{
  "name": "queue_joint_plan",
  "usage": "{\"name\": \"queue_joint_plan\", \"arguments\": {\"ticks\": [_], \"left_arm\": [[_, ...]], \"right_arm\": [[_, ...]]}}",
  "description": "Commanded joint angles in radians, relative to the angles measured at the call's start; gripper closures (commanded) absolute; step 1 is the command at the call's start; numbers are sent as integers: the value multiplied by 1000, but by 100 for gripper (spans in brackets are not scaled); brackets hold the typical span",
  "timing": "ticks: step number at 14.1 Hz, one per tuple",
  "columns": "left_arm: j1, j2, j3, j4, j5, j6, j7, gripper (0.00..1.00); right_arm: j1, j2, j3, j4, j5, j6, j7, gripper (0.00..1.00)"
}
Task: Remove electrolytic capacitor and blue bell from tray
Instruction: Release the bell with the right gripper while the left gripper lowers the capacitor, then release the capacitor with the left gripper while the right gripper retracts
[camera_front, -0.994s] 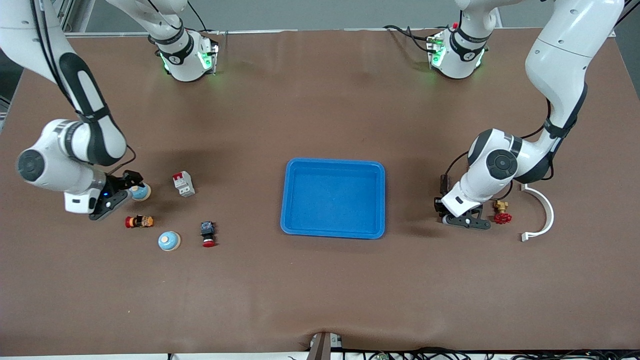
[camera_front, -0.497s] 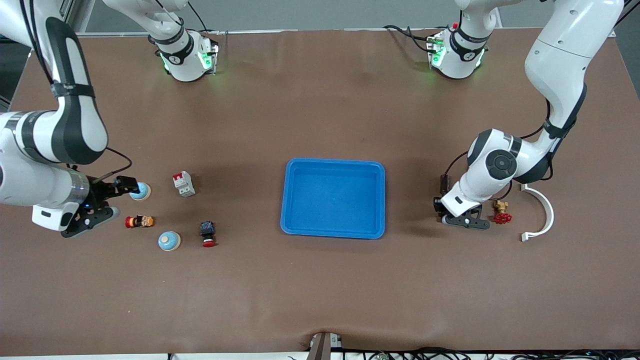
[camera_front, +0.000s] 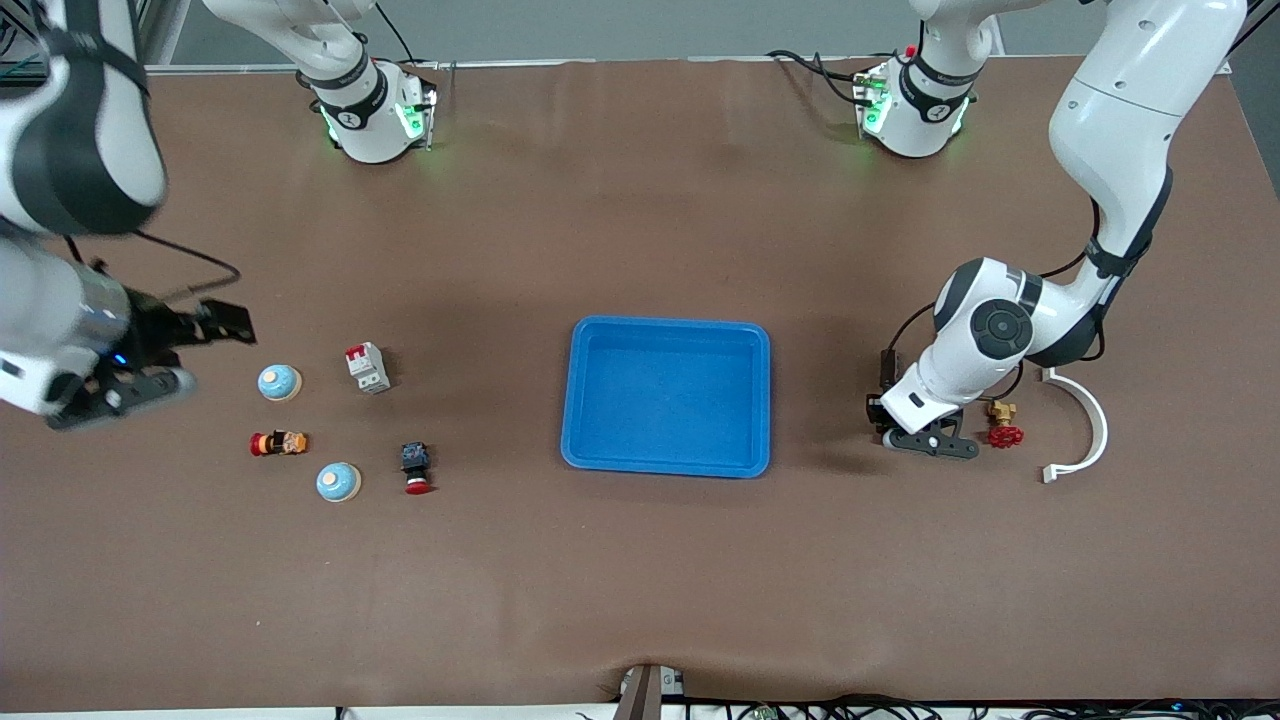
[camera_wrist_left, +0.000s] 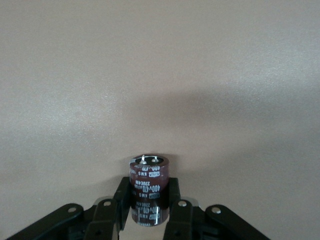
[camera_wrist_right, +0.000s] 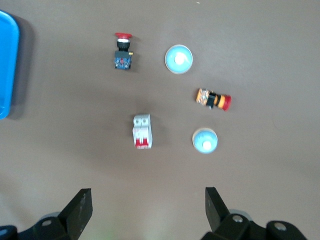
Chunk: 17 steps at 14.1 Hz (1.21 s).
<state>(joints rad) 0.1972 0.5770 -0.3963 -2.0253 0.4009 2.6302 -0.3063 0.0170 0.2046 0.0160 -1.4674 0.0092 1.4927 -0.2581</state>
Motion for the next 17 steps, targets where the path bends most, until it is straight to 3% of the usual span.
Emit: {"name": "queue_joint_plan", "arguments": {"ticks": [1, 4, 8, 12, 17], "left_arm": [[1, 7, -7, -6, 22, 13, -13, 98], [2, 7, -6, -7, 22, 11, -13, 58], [5, 18, -7, -4, 21, 11, -19, 16], [5, 18, -6, -4, 21, 13, -22, 1], [7, 18, -6, -4, 21, 13, -23, 0]], "right_arm": [[-12, -144, 2, -78, -15, -38, 94, 0], [-37, -305, 2, -235, -15, 16, 138, 0], [-55, -451, 1, -378, -11, 83, 142, 0], [-80, -464, 1, -386, -14, 92, 203, 0], [-86, -458, 2, -369, -18, 93, 203, 0]]}}
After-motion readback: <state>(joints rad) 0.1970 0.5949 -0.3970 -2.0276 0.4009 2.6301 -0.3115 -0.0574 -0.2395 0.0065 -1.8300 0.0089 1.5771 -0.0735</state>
